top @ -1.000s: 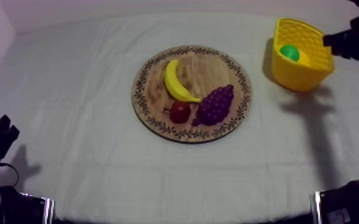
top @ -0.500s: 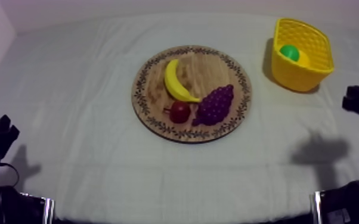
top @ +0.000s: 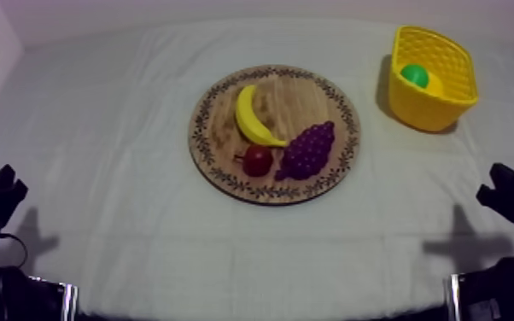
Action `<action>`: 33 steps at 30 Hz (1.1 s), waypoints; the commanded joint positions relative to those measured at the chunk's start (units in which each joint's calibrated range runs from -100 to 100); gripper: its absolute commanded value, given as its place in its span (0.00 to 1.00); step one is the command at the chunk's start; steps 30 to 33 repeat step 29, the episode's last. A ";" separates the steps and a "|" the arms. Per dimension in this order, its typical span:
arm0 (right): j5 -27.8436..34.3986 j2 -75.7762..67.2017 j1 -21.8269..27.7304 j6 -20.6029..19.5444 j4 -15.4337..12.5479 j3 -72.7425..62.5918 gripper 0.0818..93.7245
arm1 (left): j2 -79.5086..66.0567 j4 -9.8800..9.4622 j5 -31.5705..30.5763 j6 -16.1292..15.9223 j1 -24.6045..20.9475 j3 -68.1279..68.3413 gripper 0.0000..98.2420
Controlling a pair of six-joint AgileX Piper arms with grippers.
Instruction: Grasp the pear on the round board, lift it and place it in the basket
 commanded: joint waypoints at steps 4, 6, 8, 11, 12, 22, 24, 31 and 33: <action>-3.66 -1.07 0.59 5.31 -3.82 1.52 0.01 | -0.04 0.00 0.02 0.00 -0.03 0.00 0.00; -5.24 -1.15 0.61 7.05 -4.41 1.92 0.00 | -0.04 0.00 0.02 0.00 -0.03 0.00 0.00; -5.97 -1.19 0.61 8.32 -4.70 2.12 0.00 | -0.04 0.00 0.02 0.00 -0.03 0.00 0.00; -6.43 -1.21 0.62 9.54 -4.88 2.25 0.00 | -0.04 0.00 0.02 0.00 -0.03 0.00 0.00; -6.50 -1.22 0.62 9.77 -4.91 2.27 0.00 | -0.04 0.00 0.02 0.00 -0.03 0.00 0.00; -6.66 -1.23 0.62 10.34 -4.97 2.31 0.00 | -0.04 0.00 0.02 0.00 -0.03 0.00 0.00; -6.66 -1.23 0.62 10.36 -4.97 2.31 0.00 | -0.04 0.00 0.02 0.00 -0.03 0.00 0.00; -6.67 -1.23 0.62 10.38 -4.97 2.31 0.00 | -0.04 0.00 0.02 0.00 -0.03 0.00 0.00; -6.67 -1.23 0.62 10.38 -4.97 2.31 0.00 | -0.04 0.00 0.02 0.00 -0.03 0.00 0.00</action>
